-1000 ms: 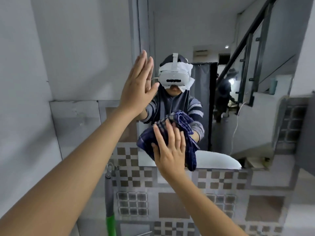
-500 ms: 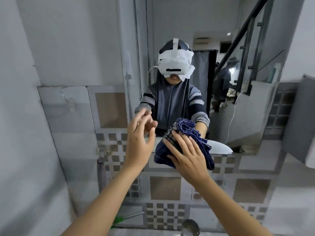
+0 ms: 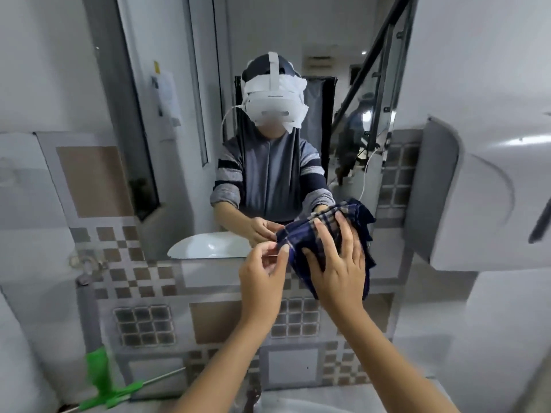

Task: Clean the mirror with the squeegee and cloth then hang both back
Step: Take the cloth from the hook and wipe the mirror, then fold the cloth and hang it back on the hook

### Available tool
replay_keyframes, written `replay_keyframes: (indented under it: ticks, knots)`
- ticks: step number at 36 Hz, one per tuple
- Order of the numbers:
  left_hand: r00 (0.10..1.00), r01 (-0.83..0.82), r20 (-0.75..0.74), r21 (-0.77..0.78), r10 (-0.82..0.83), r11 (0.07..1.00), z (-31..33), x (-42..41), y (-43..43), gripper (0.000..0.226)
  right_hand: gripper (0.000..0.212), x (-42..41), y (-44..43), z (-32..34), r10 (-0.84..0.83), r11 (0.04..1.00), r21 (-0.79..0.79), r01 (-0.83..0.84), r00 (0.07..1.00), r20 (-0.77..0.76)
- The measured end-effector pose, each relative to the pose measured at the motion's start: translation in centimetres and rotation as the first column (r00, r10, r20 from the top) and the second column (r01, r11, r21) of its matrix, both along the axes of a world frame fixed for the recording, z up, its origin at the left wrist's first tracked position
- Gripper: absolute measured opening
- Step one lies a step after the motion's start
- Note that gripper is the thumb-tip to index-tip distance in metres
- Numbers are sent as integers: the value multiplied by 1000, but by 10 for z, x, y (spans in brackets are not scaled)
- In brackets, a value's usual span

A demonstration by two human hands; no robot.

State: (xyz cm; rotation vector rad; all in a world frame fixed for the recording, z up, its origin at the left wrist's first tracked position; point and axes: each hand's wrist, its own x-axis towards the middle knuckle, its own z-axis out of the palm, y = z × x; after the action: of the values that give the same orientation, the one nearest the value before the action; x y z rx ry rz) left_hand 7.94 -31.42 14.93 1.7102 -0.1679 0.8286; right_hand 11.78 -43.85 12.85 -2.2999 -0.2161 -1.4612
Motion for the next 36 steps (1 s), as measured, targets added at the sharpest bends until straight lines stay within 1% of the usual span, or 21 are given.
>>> replay_keyframes:
  ticks: [3, 6, 9, 12, 15, 19, 21, 23, 26, 29, 32, 34, 36]
  knots:
    - [1000, 20, -3, -47, -20, 999, 4, -1, -20, 18, 48, 1, -13, -2, -15, 997, 72, 16, 1000, -4]
    - [999, 32, -17, -91, -34, 995, 5, 2, -37, 22, 51, -1, -21, -5, -5, 988, 152, 8, 1000, -23]
    - [1000, 18, -10, -111, -20, 994, 3, 7, -49, 21, 53, -2, -27, -8, 1, 985, 171, 5, 999, -39]
    - [1000, 7, -6, -78, -7, 997, 4, 10, -53, 18, 52, -5, -30, -9, -9, 985, 173, 24, 996, -85]
    - [1000, 9, -1, -31, -9, 999, 10, 11, -50, 20, 51, -12, -31, -10, -34, 983, 174, 54, 993, -116]
    - [999, 30, 19, 65, -31, 997, 24, 9, -41, 23, 47, -26, -29, -10, -17, 980, 194, 37, 994, -105]
    - [997, 48, 47, 140, -55, 989, 32, 6, -35, 23, 44, -34, -25, -8, 43, 982, 189, -26, 995, -86]
    - [994, 80, 57, 220, -94, 972, 38, 0, -27, 22, 41, -44, -19, -5, 170, 969, 196, -151, 982, -81]
    - [984, 126, 75, 342, -161, 931, 44, -9, -11, 21, 39, -64, -10, 4, 412, 885, 287, -366, 904, -115]
    - [973, 159, 85, 441, -217, 883, 52, -22, 13, 20, 36, -79, 0, 11, 579, 783, 367, -503, 804, -133]
    - [959, 227, 28, 519, -282, 824, 65, -39, 38, 21, 32, -92, 10, 18, 687, 679, 458, -573, 717, -121]
    - [944, 284, -14, 547, -330, 788, 71, -51, 53, 21, 29, -99, 17, 22, 705, 662, 474, -581, 697, -130]
    - [932, 307, -22, 583, -363, 752, 73, -62, 64, 21, 28, -108, 26, 25, 721, 643, 492, -586, 680, -132]
